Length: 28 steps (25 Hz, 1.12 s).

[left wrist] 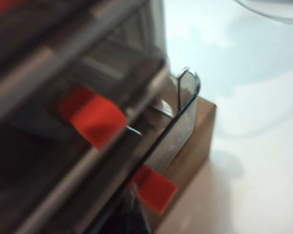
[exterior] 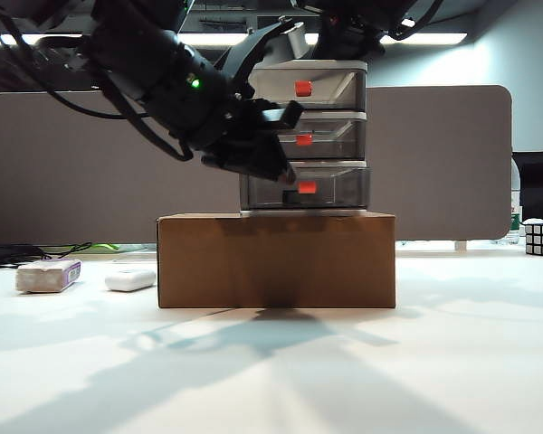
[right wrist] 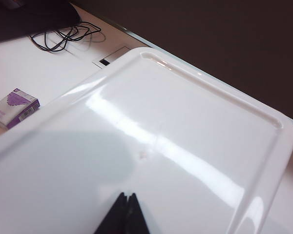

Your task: Open the third layer of the drawer on the table, pick up the transparent tape on the table and put it in, and finally close the drawer.

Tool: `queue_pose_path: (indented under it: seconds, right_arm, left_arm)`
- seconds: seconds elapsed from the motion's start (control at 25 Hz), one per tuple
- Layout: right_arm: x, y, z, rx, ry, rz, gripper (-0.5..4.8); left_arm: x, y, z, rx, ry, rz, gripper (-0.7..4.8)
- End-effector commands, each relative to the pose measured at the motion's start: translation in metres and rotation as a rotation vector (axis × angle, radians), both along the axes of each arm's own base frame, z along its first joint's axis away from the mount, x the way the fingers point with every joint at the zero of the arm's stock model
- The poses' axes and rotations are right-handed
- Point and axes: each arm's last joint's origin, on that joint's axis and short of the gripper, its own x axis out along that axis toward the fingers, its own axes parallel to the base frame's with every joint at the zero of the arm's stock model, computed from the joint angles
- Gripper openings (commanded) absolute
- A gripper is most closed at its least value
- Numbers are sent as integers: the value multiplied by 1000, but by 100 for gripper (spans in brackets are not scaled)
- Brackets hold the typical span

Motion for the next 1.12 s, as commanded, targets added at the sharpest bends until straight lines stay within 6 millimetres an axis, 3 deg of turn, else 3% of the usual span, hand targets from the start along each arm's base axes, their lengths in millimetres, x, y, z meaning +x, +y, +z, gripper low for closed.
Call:
queue_pose_path:
  seconds: [0.04, 0.2, 0.32, 0.44, 0.68, 0.8, 0.96, 1.12]
  right_arm:
    - [-2, -1, -8, -50, 49, 3, -1]
    - [-1, -2, -6, -60, 33, -25, -1]
    - [-5, -4, 2, -62, -11, -16, -1]
    - [-17, -9, 19, -42, -52, -4, -1]
    - [-74, -32, 48, 46, -84, 128, -2]
    - [-130, -59, 34, 124, -91, 107, -2]
    - [-163, -77, 6, 163, -115, 48, -2]
    - [-189, -91, -26, 188, -164, -19, -2]
  left_arm:
    - [3, -1, 4, -13, -51, 48, -6]
    - [0, 1, 3, 44, -88, 40, -6]
    - [-17, 10, 8, 52, -119, 12, -6]
    - [-45, 29, 20, -5, -126, -27, -6]
    - [-117, 88, 37, -102, -126, -84, -6]
    - [-165, 134, 39, -171, -170, -68, -6]
    - [-184, 154, 32, -236, -260, -3, -6]
    - [-194, 167, 16, -295, -221, 121, -6]
